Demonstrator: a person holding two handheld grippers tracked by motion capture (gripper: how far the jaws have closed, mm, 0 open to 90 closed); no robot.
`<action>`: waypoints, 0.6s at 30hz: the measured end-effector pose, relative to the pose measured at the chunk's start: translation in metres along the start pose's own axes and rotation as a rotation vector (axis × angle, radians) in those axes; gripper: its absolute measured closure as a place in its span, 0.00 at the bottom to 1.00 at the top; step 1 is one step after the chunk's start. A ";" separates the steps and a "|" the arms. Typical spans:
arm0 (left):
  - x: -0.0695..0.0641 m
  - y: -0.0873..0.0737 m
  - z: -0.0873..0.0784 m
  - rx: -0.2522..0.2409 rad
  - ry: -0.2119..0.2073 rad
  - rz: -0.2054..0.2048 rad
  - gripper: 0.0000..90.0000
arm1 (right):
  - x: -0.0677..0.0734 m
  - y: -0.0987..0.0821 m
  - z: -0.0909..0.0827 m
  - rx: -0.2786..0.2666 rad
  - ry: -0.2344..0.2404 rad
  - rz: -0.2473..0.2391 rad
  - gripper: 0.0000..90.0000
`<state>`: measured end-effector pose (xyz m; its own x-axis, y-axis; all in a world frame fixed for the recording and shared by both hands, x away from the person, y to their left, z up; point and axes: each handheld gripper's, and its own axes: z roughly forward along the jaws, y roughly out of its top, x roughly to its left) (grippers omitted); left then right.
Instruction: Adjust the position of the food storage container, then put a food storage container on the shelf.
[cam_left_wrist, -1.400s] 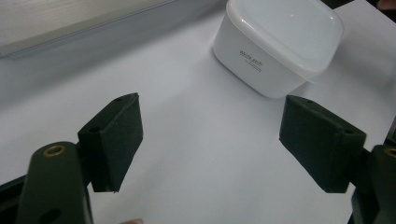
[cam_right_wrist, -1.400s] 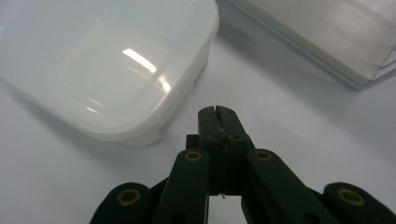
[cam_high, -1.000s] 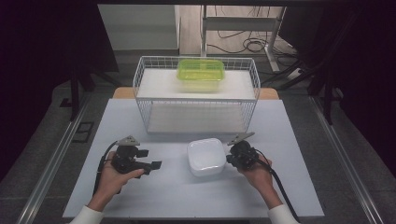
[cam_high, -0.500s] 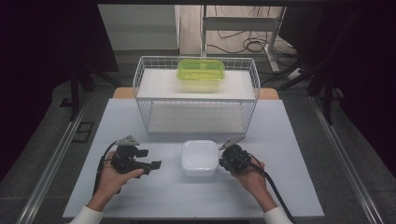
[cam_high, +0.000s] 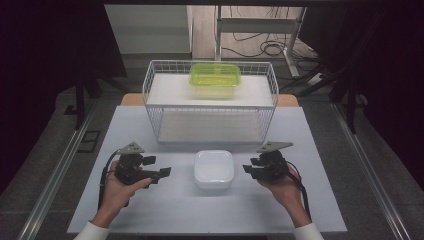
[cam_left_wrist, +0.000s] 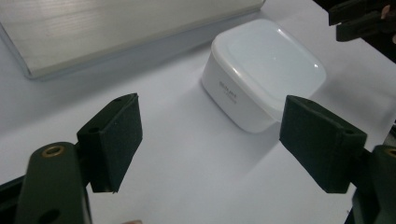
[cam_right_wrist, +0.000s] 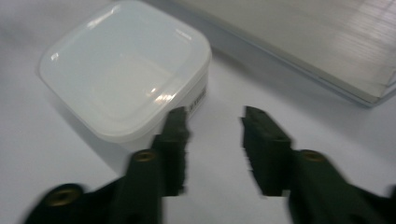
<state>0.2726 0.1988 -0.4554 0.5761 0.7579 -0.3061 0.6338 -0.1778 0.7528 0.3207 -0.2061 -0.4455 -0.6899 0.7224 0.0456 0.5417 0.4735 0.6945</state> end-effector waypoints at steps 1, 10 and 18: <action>-0.001 0.000 -0.001 -0.005 0.001 -0.001 0.23 | 0.000 -0.001 -0.002 -0.016 -0.001 0.009 0.49; 0.000 0.001 -0.002 -0.028 -0.011 -0.039 0.24 | 0.000 -0.002 -0.005 -0.059 0.124 0.112 0.29; 0.001 0.002 -0.001 -0.040 -0.032 -0.095 0.25 | 0.001 -0.002 -0.002 -0.082 0.187 0.174 0.29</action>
<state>0.2741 0.2001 -0.4530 0.5307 0.7497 -0.3952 0.6656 -0.0801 0.7420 0.3181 -0.2078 -0.4451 -0.6704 0.6803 0.2963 0.6249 0.3023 0.7198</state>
